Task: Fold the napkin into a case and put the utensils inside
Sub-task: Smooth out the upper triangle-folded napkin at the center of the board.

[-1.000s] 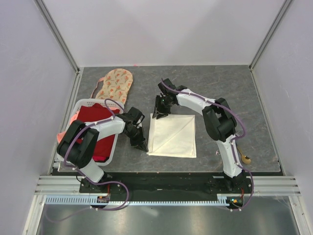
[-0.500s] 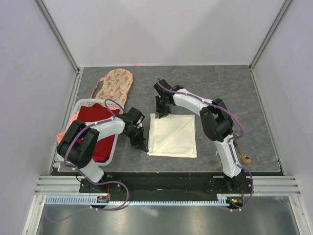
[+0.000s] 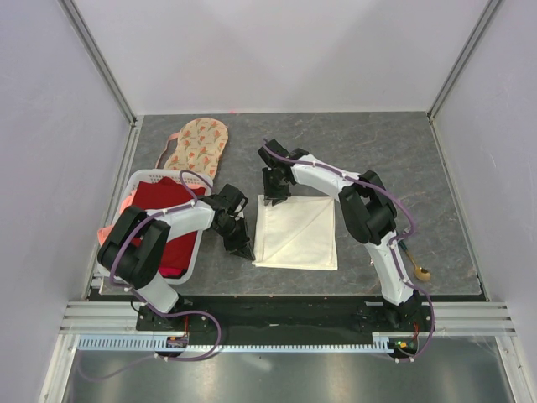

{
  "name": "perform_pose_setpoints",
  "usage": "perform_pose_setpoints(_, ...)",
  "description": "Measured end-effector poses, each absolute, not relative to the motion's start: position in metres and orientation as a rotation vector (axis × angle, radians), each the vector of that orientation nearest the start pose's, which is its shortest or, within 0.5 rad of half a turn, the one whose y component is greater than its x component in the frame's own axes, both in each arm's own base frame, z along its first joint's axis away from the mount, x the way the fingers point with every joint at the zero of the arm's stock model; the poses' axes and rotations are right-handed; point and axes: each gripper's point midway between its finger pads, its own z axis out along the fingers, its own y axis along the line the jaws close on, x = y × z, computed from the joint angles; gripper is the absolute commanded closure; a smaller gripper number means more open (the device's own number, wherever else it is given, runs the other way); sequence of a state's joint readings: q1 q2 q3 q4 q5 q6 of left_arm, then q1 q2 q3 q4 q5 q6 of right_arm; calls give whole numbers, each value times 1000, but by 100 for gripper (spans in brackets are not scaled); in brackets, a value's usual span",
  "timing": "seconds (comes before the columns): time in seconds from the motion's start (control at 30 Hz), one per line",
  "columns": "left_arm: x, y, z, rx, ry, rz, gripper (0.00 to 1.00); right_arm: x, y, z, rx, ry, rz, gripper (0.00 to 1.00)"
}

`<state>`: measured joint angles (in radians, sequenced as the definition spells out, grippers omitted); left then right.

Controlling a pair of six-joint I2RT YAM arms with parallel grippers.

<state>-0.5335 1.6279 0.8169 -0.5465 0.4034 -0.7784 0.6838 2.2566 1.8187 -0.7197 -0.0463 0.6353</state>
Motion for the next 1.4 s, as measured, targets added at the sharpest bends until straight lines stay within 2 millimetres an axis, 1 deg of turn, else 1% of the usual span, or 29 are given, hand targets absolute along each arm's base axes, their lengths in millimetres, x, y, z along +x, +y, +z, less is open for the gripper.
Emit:
perform_pose_setpoints(0.13, 180, -218, 16, -315, 3123, -715, 93, 369, 345, 28, -92, 2812, 414, 68)
perform_pose_setpoints(0.23, 180, -218, 16, -314, 3122, -715, 93, 368, 348, 30, -106, 2808, 418, 65)
perform_pose_setpoints(0.3, 180, -218, 16, -315, 3122, -716, 93, 367, 352, 32, -119, 2804, 423, 65)
perform_pose_setpoints(0.4, 181, -218, 16, -314, 3121, -717, 93, 365, 356, 32, -137, 2802, 424, 67)
perform_pose_setpoints(0.53, 180, -218, 16, -314, 3122, -719, 93, 363, 356, 24, -152, 2813, 411, 75)
perform_pose_setpoints(0.6, 180, -218, 16, -314, 3123, -722, 93, 363, 356, 25, -153, 2813, 408, 77)
perform_pose_setpoints(0.73, 180, -219, 16, -313, 3124, -730, 93, 364, 355, 25, -159, 2813, 398, 91)
perform_pose_setpoints(0.77, 179, -219, 16, -313, 3124, -731, 93, 365, 354, 26, -160, 2812, 394, 93)
perform_pose_setpoints(0.93, 179, -220, 16, -311, 3124, -741, 93, 369, 354, 31, -170, 2797, 376, 99)
perform_pose_setpoints(1.17, 179, -221, 14, -310, 3125, -749, 93, 370, 355, 41, -169, 2787, 388, 100)
perform_pose_setpoints(1.4, 179, -222, 13, -309, 3128, -754, 93, 376, 363, 55, -160, 2756, 436, 100)
